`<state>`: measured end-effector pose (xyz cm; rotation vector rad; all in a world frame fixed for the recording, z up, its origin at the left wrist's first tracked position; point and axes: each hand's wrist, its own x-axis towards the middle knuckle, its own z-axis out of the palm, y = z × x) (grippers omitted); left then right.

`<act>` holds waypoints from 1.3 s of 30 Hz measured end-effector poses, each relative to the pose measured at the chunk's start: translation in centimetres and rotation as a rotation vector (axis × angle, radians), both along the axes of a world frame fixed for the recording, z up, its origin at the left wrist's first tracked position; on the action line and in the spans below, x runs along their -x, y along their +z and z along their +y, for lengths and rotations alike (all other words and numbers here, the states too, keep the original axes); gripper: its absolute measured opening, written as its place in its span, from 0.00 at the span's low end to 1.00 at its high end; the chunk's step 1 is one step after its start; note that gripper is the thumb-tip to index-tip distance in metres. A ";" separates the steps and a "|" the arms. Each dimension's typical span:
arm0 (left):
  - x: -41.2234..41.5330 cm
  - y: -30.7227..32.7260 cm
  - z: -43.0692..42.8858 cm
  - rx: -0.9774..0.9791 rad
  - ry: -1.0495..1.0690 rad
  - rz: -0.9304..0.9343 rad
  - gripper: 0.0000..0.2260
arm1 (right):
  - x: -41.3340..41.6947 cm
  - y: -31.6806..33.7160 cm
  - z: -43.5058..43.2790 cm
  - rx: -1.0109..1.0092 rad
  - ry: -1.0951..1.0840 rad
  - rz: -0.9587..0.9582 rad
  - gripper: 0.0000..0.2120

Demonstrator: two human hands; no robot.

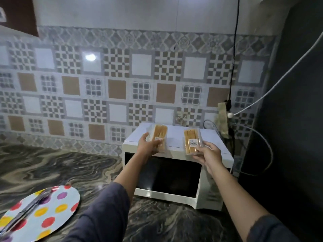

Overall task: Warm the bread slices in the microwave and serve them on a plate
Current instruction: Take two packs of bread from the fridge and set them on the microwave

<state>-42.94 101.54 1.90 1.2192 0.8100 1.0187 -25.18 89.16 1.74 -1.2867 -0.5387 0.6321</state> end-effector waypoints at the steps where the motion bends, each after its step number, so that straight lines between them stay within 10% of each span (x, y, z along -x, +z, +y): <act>1: -0.4 0.0 0.9 0.007 -0.002 0.006 0.33 | -0.3 -0.1 1.0 0.014 -0.012 -0.007 0.19; 13: -2.0 0.1 7.3 -0.245 0.049 0.453 0.33 | -2.4 1.5 6.2 0.346 -0.187 -0.541 0.20; 30: -4.2 0.2 8.3 -0.380 0.061 0.591 0.31 | -2.5 1.1 7.6 0.450 -0.275 -0.526 0.14; 39: -4.6 0.0 4.5 -0.449 0.240 0.378 0.24 | -1.1 0.6 4.2 0.395 -0.221 -0.536 0.19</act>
